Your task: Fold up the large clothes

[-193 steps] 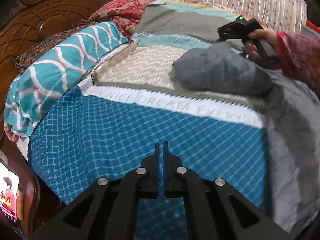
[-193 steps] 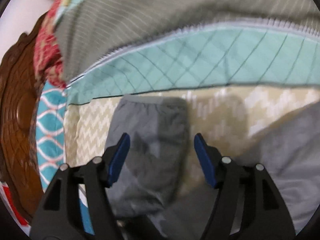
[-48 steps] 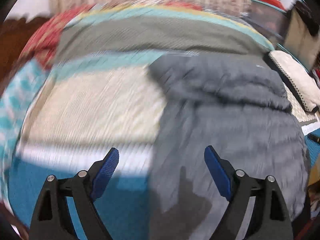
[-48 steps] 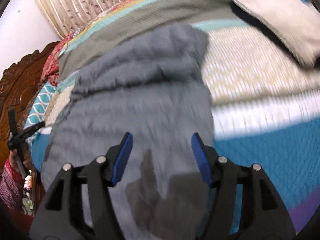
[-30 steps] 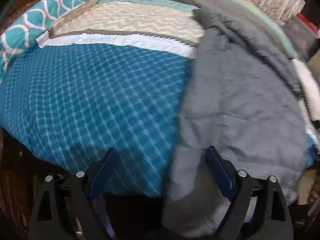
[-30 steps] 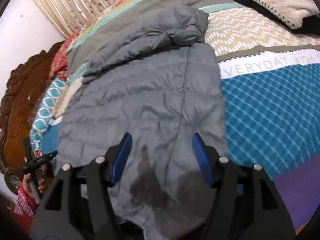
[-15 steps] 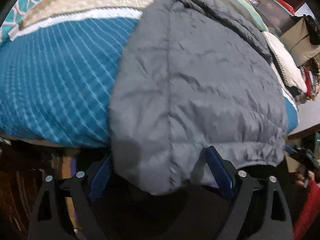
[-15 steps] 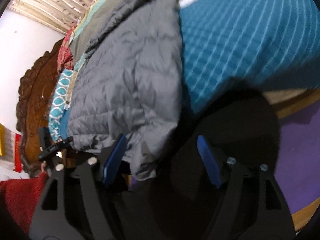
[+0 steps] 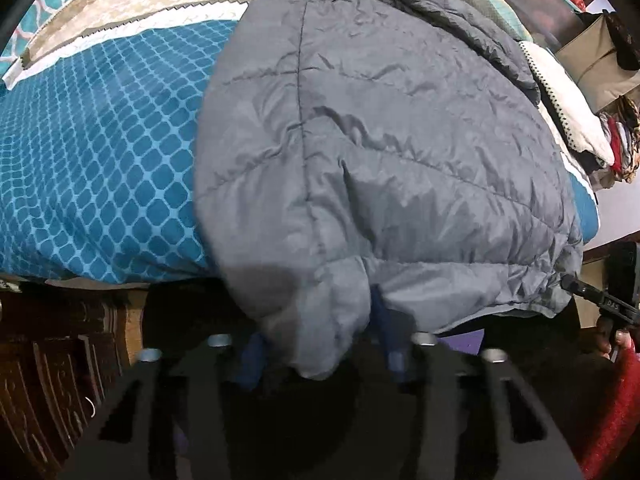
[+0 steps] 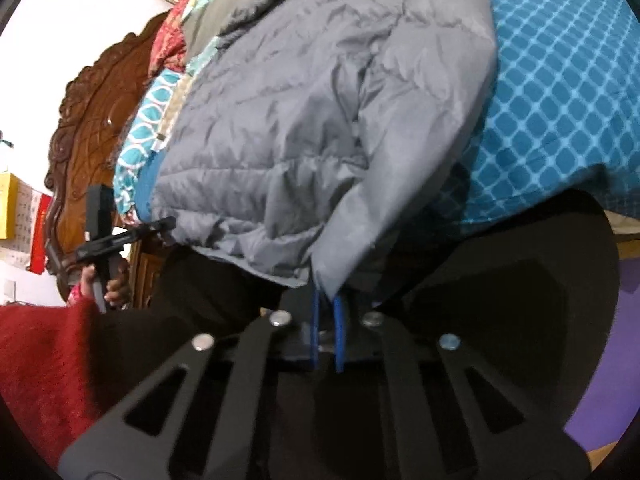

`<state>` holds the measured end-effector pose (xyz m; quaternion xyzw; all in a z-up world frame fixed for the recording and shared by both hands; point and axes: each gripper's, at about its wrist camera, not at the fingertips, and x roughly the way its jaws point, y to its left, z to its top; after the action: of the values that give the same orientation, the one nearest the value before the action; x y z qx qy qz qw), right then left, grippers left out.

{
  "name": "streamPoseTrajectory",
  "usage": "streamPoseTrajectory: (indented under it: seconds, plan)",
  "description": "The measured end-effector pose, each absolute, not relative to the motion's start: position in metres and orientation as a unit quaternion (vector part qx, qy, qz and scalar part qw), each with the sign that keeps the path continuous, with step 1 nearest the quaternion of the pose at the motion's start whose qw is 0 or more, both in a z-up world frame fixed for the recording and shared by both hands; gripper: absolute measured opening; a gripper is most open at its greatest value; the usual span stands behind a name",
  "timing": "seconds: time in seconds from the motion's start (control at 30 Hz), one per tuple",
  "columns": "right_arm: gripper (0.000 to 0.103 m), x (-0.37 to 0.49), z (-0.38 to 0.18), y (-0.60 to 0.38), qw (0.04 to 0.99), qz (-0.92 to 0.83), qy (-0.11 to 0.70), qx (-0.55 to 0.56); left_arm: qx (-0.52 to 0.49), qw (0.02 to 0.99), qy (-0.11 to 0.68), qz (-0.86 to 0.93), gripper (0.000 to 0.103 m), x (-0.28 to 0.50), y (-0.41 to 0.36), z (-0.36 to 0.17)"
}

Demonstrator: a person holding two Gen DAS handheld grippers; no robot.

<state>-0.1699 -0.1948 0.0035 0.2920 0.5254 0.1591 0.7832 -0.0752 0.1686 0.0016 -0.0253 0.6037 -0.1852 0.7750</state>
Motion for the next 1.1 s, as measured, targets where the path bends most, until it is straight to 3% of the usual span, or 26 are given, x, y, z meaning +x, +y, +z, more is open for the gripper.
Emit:
streamPoseTrajectory:
  seconds: [0.13,0.27,0.47,0.97,1.1]
  plan:
    - [0.004,-0.185,0.033,-0.216,0.797,0.187,0.479,0.316,-0.025,0.78,0.589,-0.209,0.048,-0.086,0.172,0.029]
    - [0.003,-0.19,0.075,-0.243,0.825,0.203,0.401,0.342,-0.051,0.791,0.557,-0.249,0.048,-0.088,0.17,0.069]
    - [0.003,-0.157,0.092,-0.277,0.833,0.196,0.329,0.399,-0.141,0.81,0.509,-0.255,0.048,-0.053,0.18,0.105]
    - [0.004,-0.008,0.023,-0.33,0.779,-0.014,0.346,0.522,-0.233,0.78,0.569,-0.113,0.048,0.15,0.127,0.072]
    - [0.004,-0.012,0.035,-0.332,0.81,-0.014,0.337,0.48,-0.246,0.771,0.577,-0.115,0.048,0.174,0.132,0.081]
